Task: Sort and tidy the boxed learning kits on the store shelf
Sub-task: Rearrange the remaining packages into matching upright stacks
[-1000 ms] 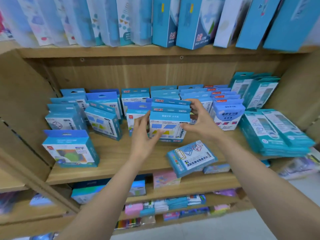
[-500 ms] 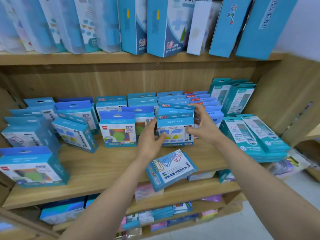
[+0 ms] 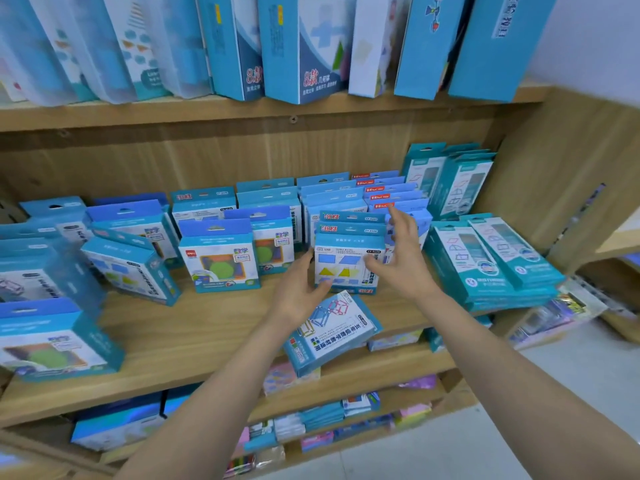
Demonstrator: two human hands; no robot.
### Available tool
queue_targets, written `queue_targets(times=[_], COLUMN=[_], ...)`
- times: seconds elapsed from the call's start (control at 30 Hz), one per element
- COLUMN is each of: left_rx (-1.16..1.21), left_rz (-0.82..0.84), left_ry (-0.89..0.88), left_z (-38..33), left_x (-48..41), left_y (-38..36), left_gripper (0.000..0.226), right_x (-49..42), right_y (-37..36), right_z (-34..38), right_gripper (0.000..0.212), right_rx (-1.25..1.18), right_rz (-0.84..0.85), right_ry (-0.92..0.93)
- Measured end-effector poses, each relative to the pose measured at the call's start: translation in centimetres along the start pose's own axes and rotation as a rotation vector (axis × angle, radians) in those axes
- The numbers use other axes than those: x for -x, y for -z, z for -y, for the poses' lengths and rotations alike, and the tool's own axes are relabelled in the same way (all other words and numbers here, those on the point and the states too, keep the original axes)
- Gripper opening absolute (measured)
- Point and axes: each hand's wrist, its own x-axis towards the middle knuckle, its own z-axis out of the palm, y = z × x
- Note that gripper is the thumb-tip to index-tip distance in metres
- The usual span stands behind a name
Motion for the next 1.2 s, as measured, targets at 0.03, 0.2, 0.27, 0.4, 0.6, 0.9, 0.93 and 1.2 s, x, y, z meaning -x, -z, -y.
queue_targets(times=[0.03,0.2,0.27,0.4,0.6,0.9,0.93,1.2], left_rx=[-0.043,-0.363,-0.495,-0.425,-0.228,0.233,0.278,0.398], left_rz=[-0.006,0.097,0.166,0.113,0.048,-0.064,-0.102,-0.425], left_ry=[0.032,0.186,0.193,0.209,0.265,0.38,0.405,0.507], left_z=[0.2,1.6,2.0,2.4,2.6,5.0,5.2,6.6], left_x=[0.4,2.5,3.5,5.2,6.9,11.6,12.6,20.4], left_y=[0.2,1.0,1.1,1.2,1.5,4.5,4.9,9.3], left_gripper=[0.053,0.076,0.078,0.067,0.049,0.04,0.044,0.034], right_x=[0.2,2.4,4.1,7.2,9.7,10.4,10.3,11.2], right_y=[-0.1,-0.9,-1.5,-2.8,-4.0,-7.3,-7.8,-13.1], right_z=[0.2,1.5,2.1,1.4,2.6,6.6,7.2,12.7], right_gripper=[0.089,0.047,0.019,0.029,0.049,0.059,0.062,0.028], right_rx=[0.01,0.026,-0.033,0.242,-0.069,-0.408,-0.423,-0.492], right_rz=[-0.035,-0.329,-0.328,0.043,0.261,0.157,0.207,0.534], right_ry=[0.022,0.123,0.032,-0.277,-0.681,-0.443,-0.428,-0.166])
